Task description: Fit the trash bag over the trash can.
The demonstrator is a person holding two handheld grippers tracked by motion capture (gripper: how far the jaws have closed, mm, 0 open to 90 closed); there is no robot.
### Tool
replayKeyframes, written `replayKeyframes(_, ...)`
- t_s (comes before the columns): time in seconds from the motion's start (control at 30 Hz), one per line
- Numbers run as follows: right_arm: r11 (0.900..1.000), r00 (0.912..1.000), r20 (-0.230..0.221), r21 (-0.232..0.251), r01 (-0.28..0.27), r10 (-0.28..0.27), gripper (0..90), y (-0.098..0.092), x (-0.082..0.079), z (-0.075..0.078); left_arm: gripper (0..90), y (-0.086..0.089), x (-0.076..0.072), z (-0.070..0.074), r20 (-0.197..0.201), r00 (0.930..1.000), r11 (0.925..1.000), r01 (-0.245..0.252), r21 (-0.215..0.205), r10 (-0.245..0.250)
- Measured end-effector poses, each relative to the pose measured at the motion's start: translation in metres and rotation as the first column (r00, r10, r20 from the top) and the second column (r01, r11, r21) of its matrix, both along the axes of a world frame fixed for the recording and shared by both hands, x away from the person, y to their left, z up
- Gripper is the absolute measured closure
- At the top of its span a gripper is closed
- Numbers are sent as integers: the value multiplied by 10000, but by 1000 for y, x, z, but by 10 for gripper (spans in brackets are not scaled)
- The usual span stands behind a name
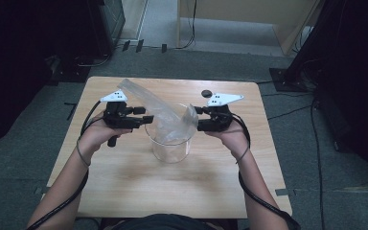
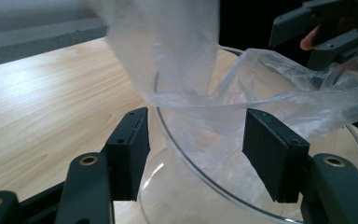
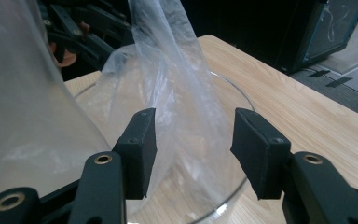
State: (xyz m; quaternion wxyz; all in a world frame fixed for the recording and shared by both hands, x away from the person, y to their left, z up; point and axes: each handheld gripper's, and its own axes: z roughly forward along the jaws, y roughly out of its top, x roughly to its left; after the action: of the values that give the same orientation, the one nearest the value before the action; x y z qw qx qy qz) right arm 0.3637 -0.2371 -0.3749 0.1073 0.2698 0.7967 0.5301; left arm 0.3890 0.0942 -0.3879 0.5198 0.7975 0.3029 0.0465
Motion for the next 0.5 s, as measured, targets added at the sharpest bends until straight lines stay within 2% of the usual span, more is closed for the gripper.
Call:
replayKeyframes(0.17, 9990, 9990, -350, 380, -249, 263, 534, 6, -1, -3, 398, -3, 0, 5, 177, 9998, 10000, 64, -4, -64)
replayKeyframes(0.33, 9990, 9987, -277, -60, -440, 438, 526, 16, 1, -9, 403, -8, -1, 5, 258, 9997, 9999, 25, 161, -29)
replayKeyframes(0.4, 9985, 9985, -196, -176, -510, 507, 530, 19, 2, -10, 410, -10, -4, 9, 505, 9987, 9998, -58, 171, 49)
replayKeyframes(0.5, 9985, 9988, -76, -232, -492, 490, 527, 22, 1, -8, 402, -13, -9, 15, 764, 9970, 9998, 98, 175, -111)
